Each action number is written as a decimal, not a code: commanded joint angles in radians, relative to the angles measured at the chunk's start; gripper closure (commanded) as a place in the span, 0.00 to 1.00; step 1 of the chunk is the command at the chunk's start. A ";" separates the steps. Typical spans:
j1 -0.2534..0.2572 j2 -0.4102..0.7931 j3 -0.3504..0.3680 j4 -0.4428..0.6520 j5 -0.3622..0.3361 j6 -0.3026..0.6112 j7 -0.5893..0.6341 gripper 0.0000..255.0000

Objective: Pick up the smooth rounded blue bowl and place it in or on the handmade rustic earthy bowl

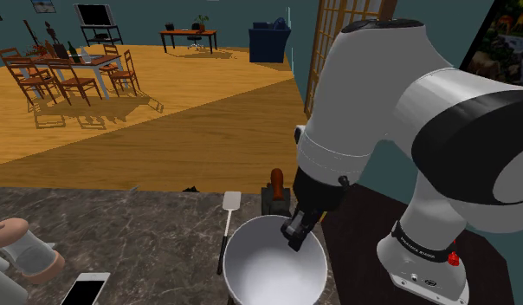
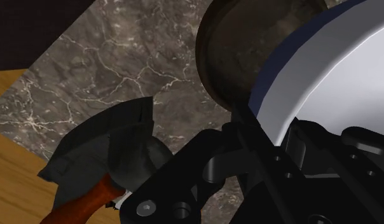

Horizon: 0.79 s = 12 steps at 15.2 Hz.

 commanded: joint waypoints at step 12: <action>0.008 0.115 0.064 -0.109 0.048 0.224 -0.006 1.00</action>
